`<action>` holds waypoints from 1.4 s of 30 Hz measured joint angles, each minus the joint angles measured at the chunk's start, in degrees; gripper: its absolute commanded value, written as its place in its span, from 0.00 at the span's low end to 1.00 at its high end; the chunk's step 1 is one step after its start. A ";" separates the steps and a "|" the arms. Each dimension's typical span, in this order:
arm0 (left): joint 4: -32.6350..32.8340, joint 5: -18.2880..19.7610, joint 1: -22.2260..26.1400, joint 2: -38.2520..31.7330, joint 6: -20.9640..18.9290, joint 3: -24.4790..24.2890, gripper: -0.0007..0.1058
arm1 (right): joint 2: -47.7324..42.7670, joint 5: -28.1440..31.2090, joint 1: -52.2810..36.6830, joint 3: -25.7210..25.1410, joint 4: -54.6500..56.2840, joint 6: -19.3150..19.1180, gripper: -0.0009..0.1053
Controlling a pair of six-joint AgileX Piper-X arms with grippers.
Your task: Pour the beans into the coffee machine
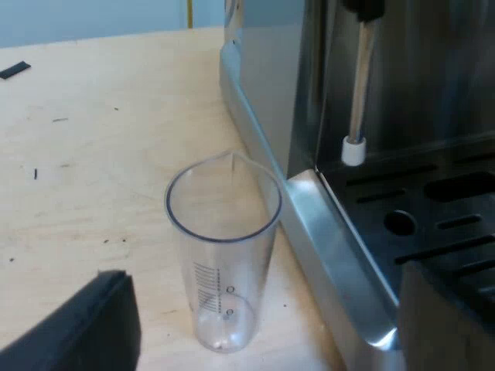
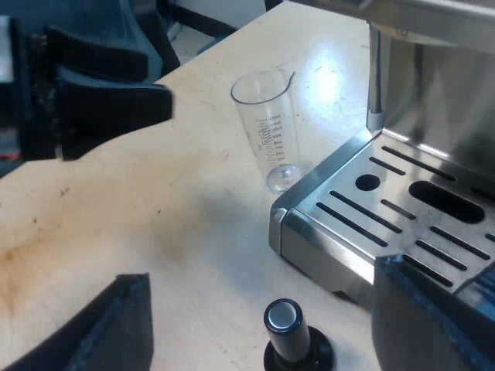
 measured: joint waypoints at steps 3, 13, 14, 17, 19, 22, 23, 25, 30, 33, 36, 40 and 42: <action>3.29 0.00 0.00 -5.44 0.00 -0.68 0.63 | -0.58 0.56 0.00 0.00 0.00 0.27 0.59; 9.15 -1.83 -3.92 -10.96 -1.02 -9.79 0.63 | -5.98 8.92 0.00 -5.22 11.83 -2.16 0.59; 9.25 -1.92 -4.20 -10.96 -1.02 -10.14 0.63 | -6.21 9.01 0.00 -6.23 14.33 -2.76 0.59; 9.25 -1.96 -5.56 -10.96 -1.02 -12.70 0.63 | -6.48 10.68 0.00 -9.11 19.54 -4.23 0.59; 9.15 -2.06 -5.87 -10.96 -1.02 -13.88 0.63 | -6.69 13.55 0.00 -10.87 20.29 -4.48 0.59; 9.13 -2.06 -5.87 -10.96 -1.02 -14.36 0.63 | -6.96 15.39 -1.36 -12.15 20.26 -4.60 0.59; 9.25 -2.06 -5.87 -10.96 -1.02 -14.42 0.63 | -6.93 15.45 -1.97 -12.40 20.26 -4.70 0.59; 9.65 -2.06 -5.87 -10.96 -1.02 -14.63 0.63 | -6.93 15.52 -3.92 -12.94 20.26 -4.40 0.59; 11.60 -2.22 -5.87 -10.96 -1.02 -16.70 0.63 | -9.44 13.95 -12.38 -13.88 20.59 -3.50 0.59; 11.61 -2.37 -5.87 -10.96 -1.02 -18.37 0.63 | -12.40 13.69 -16.75 -13.99 21.29 -3.50 0.59; 11.61 -2.51 -5.87 -10.96 -1.02 -20.10 0.63 | -15.53 13.51 -20.92 -13.99 23.54 -3.50 0.59; 11.61 -2.92 -5.87 -10.96 -1.02 -20.98 0.63 | -19.67 12.83 -26.10 -14.04 26.85 -3.50 0.59; 12.53 -2.92 -5.87 -10.96 -1.02 -21.89 0.63 | -21.45 12.83 -28.38 -14.04 28.41 -4.29 0.59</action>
